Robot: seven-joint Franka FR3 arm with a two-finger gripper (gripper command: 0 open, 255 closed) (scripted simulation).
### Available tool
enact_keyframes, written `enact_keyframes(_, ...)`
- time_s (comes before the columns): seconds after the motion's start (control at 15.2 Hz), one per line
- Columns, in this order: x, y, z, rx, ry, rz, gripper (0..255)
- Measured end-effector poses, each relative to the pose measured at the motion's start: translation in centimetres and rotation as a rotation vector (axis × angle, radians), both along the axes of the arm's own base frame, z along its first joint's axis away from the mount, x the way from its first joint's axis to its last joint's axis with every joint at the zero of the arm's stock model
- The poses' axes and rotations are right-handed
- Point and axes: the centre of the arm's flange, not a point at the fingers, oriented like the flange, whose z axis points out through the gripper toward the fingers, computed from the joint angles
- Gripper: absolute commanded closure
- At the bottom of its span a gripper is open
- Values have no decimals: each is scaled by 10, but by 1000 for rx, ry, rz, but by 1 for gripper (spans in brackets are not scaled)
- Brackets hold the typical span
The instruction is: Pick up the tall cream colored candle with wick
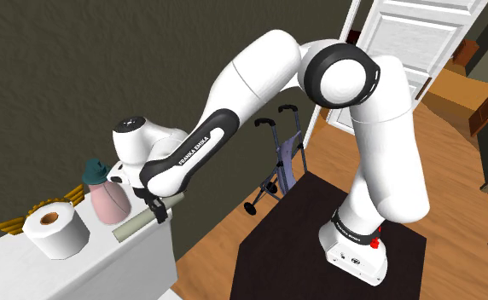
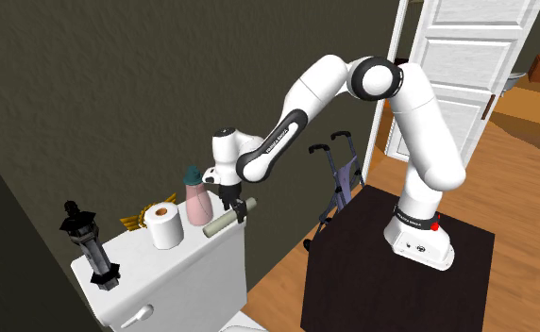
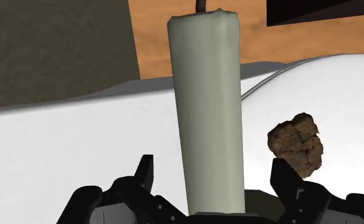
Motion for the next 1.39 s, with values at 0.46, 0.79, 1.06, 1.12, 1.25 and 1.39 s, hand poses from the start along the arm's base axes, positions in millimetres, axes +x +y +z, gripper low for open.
enact_keyframes(0.46, 0, -2, 0, 5, -6, 2, 255)
enact_keyframes(0.79, 0, -1, 3, 0, 0, 0, 255)
enact_keyframes(1.06, -1, -2, 23, -1, 2, 0, 255)
enact_keyframes(1.12, 0, -2, 29, -1, 2, 0, 255)
enact_keyframes(1.25, -1, -1, 40, -1, 2, 0, 255)
enact_keyframes(1.39, -1, 0, 49, -1, 2, 0, 255)
